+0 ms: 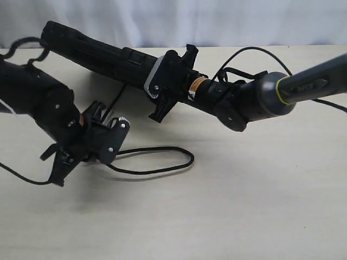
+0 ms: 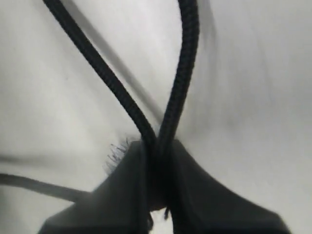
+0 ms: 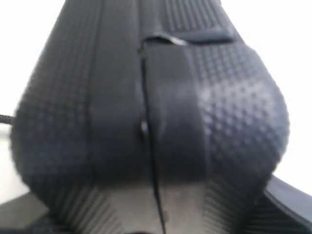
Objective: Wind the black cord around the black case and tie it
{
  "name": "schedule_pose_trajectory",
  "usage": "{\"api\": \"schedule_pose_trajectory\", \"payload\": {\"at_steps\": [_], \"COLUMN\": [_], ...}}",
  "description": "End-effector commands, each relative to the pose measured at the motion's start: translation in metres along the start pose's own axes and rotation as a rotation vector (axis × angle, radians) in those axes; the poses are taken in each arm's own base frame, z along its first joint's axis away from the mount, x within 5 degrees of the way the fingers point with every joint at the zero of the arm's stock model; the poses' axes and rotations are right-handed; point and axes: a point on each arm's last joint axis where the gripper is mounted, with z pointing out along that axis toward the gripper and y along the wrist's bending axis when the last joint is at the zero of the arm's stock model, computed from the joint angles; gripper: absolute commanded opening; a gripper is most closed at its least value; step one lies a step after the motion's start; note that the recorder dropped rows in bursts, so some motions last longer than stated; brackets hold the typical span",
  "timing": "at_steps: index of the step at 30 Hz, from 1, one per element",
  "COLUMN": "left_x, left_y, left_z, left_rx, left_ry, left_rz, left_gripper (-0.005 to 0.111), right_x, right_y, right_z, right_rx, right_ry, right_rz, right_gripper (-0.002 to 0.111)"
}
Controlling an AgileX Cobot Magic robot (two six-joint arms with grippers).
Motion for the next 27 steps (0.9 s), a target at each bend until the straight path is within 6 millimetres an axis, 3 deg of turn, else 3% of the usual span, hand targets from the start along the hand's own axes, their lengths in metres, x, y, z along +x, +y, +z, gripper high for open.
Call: {"api": "schedule_pose_trajectory", "payload": {"at_steps": [1,4,8,14,20,27], "left_x": [0.030,0.063,0.086,0.098,0.118,0.128], "left_y": [-0.003,-0.007,-0.005,0.000,0.000,0.005], "left_z": [-0.036,-0.062,-0.084,-0.089,-0.094,-0.096], "left_rx": [0.059,0.054,-0.041,-0.086,-0.122,-0.197], "left_ry": [0.034,0.013,-0.089,-0.233,-0.343,-0.370], "left_rz": [-0.192,-0.386,-0.580,-0.801,-0.930,-0.998], "left_gripper": [0.000,0.000,0.000,0.000,0.000,0.000], "right_x": [0.002,-0.006,0.007,0.014,0.016,0.016], "right_y": [-0.017,-0.019,-0.012,-0.004,-0.008,-0.008], "right_z": [-0.006,-0.017,-0.028,-0.033,-0.033,-0.033], "right_rx": [0.122,0.108,0.092,0.073,0.120,0.120], "right_ry": [0.072,0.058,0.109,0.134,0.152,0.152], "right_rz": [0.219,0.182,0.200,0.205,0.282,0.282], "right_gripper": [0.004,0.004,0.004,0.004,0.004,0.004]}}
